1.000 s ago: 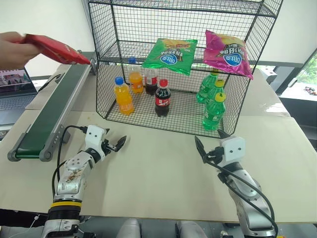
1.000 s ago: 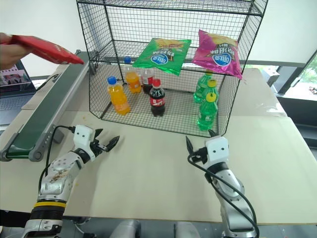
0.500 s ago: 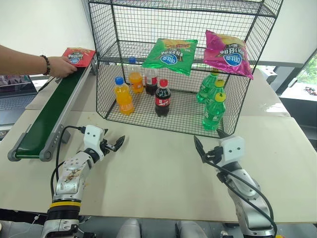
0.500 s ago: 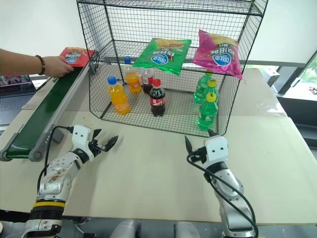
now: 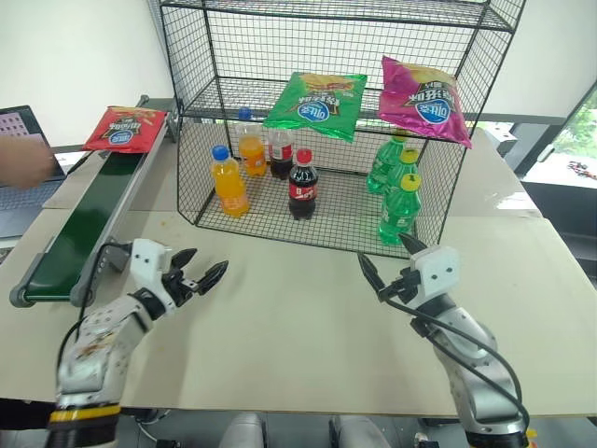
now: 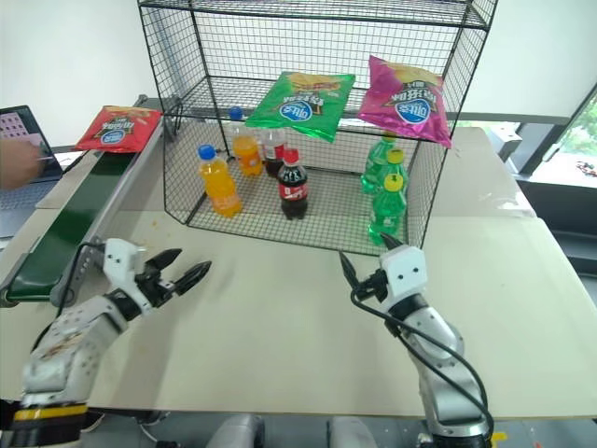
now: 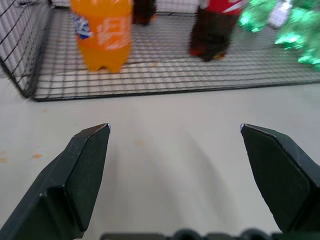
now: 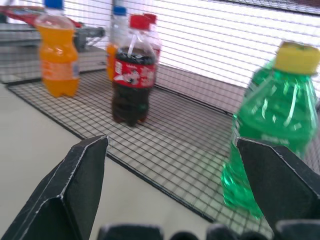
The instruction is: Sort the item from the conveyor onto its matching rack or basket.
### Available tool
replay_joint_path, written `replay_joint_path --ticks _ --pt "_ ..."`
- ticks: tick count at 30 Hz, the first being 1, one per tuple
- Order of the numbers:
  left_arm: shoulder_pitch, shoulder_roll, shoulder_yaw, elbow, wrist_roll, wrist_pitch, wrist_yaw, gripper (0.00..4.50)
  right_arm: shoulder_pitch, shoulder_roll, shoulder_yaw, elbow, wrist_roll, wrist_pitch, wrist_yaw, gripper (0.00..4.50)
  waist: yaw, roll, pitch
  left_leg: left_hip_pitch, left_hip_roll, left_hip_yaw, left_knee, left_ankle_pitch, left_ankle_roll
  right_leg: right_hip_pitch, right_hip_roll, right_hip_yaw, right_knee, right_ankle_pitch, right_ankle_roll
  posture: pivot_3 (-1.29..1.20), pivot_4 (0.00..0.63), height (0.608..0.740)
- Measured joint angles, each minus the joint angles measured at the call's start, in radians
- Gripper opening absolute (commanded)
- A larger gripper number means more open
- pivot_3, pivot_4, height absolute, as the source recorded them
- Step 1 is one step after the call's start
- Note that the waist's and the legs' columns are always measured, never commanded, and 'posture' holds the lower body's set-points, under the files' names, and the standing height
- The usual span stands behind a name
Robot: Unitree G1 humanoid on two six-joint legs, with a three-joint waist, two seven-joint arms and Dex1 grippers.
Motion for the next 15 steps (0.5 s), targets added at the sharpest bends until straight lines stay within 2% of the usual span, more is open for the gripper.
replay_joint_path --ticks 5,7,10,15 --pt "0.077 -0.008 0.212 -0.118 -0.266 0.180 0.111 4.43 -0.107 -0.069 0.020 -0.025 0.132 0.067 0.162 4.50 -0.008 0.000 0.000 0.001 0.001 0.000 0.000 0.000 0.001 0.001 0.000 -0.001 0.000 0.000 0.000 0.00 0.150 0.740" --pt "0.111 -0.053 0.352 -0.153 -0.446 0.220 0.229 4.43 -0.175 -0.088 0.043 -0.025 0.206 0.096 0.250 4.50 -0.014 0.000 0.000 0.001 0.001 -0.001 0.000 0.000 0.001 0.001 0.000 -0.001 0.000 0.000 0.000 0.00 0.150 0.740" --pt "0.175 -0.117 0.501 -0.168 -0.668 0.214 0.394 4.43 -0.263 -0.107 0.072 -0.017 0.287 0.125 0.357 4.50 -0.013 -0.001 0.000 0.002 0.001 -0.001 0.000 -0.001 0.002 0.002 -0.001 -0.002 0.000 0.000 0.000 0.00 0.150 0.740" --pt "0.316 -0.197 0.649 -0.168 -0.952 0.142 0.598 4.43 -0.360 -0.125 0.122 0.037 0.383 0.159 0.524 4.50 -0.001 -0.003 -0.001 0.001 -0.001 -0.003 0.002 -0.001 0.003 0.002 -0.004 -0.005 0.000 0.000 0.000 0.00 0.150 0.740"
